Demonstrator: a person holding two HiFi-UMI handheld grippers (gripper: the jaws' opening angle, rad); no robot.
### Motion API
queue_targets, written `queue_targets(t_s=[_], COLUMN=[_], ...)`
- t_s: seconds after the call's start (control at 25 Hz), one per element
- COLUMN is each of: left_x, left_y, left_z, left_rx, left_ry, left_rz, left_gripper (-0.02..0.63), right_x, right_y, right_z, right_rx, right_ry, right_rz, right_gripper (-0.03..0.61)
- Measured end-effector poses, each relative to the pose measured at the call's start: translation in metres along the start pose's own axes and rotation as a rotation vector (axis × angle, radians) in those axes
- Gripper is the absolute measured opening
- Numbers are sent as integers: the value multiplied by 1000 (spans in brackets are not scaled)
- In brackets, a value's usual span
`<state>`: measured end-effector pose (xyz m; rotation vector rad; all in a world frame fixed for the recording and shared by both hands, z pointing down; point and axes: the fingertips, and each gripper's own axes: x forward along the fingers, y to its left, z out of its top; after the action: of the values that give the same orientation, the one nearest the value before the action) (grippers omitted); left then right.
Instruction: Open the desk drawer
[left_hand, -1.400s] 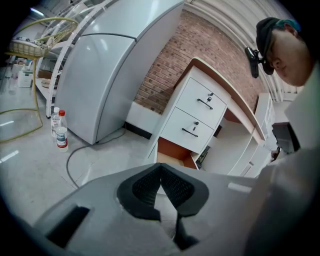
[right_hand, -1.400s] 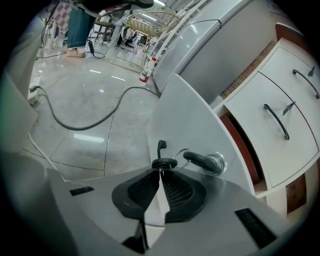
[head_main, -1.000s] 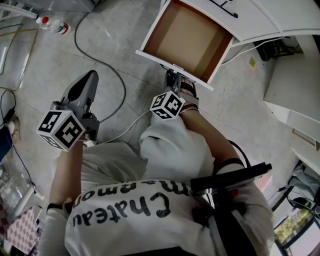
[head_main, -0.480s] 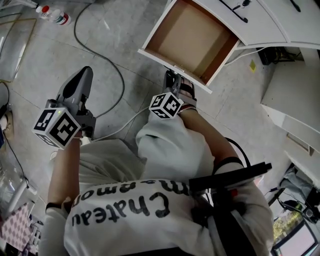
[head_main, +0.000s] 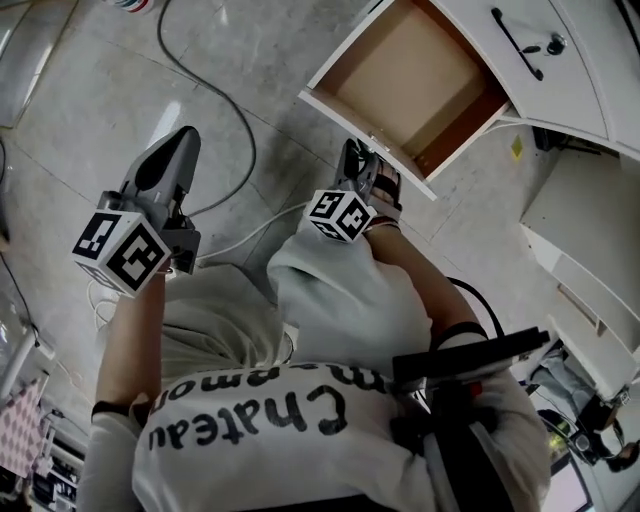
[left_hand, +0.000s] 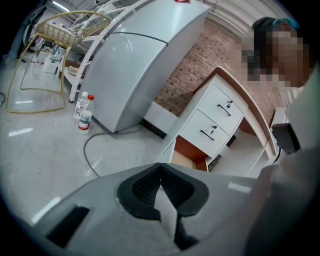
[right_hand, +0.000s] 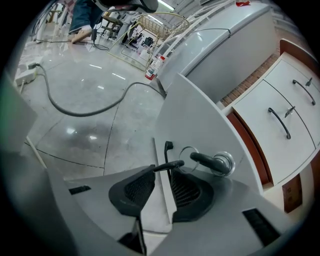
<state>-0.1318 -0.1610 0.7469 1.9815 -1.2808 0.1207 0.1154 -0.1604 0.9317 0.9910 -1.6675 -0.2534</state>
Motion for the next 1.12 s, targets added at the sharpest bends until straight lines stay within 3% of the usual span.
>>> queue_targets(t_s=[0.24,0.4,0.52,0.6,0.8,0.96,1.12], left_x=[-12,-12,-16,-22,-49,-72,-100], left_y=[5,-13,-39,-54,-78,-111,-153], left_z=[-17,-18,-28,-40,-54,-36,-6], left_rx=[-55,79,66,62,164,102,24], left_ry=[61,54,98,148,258,290,338], left_rz=[49,16,-61,-85,-50,-57,-93], left_gripper=[15,15,14,15,14,15,15], right_x=[-4,-7,-15,-27,-86,-150,-215], right_y=[2,-4,-11,-14,-30,-42,-64], right_z=[1,-1,-7,-10,-3,12,51], right_rx=[4,-4,37,85,271,419,609], right_ry=[21,65,113,152,226,275,257], right_rz=[39,32,36,40,55,142,232], right_gripper=[71,71,71,71,71,69,48])
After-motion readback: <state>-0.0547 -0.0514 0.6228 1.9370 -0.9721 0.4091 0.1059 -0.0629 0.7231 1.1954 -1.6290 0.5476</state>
